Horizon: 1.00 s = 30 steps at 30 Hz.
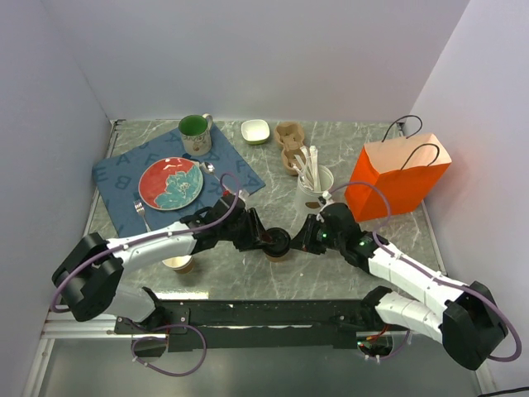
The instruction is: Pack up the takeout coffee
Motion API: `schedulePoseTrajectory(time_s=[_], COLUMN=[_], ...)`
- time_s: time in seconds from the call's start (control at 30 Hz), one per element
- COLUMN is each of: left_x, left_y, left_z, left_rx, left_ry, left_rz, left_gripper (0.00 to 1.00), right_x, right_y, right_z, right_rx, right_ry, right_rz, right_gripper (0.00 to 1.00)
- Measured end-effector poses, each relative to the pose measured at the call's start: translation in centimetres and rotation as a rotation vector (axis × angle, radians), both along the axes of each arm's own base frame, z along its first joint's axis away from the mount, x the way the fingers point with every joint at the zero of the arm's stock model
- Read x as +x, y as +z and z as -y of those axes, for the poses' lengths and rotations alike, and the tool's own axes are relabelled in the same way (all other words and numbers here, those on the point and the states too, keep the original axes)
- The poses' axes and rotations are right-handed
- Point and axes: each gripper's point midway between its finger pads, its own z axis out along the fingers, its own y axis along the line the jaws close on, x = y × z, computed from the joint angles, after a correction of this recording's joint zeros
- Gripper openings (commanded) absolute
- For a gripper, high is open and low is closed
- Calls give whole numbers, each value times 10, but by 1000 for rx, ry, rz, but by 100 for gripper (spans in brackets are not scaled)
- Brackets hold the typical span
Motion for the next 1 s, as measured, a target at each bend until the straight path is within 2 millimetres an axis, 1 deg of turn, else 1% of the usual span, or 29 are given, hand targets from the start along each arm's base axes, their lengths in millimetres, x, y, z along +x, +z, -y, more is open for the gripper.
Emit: schedulePoseTrajectory(time_s=[0.1,0.2,0.23,0.27,0.3,0.4,0.5,0.63,0.77,0.87,0.93,1.0], left_x=[0,0,1,2,3,6,9,14,17,18,19,19], left_y=[0,0,1,1,2,2,3,5,6,6,6,6], left_z=[0,0,1,1,2,5,9,16,20,23,23,23], left_rx=[-9,-10,-10,-7,-5,6,17,21,33,40,43,45], left_ry=[9,8,7,6,2,-14,-31,-50,-75,-92,-98,-104], left_rz=[0,1,5,9,13,25,39,65,86,100,106,111], left_gripper=[47,48,48,48,48,49,50,50,50,51,51,51], right_x=[1,1,0,0,1,-2,-7,-10,3,11,15,18], right_y=[0,2,2,6,9,8,8,13,27,39,41,39], right_z=[0,1,2,3,4,12,19,21,17,13,12,12], right_rx=[-5,-27,-34,-47,-61,-117,-150,-154,-125,-96,-84,-86], right_ry=[11,29,34,41,47,51,59,82,82,81,79,76], right_rz=[12,13,11,14,16,-5,-30,-50,-28,3,11,3], right_gripper=[27,34,40,43,49,59,65,66,69,70,70,70])
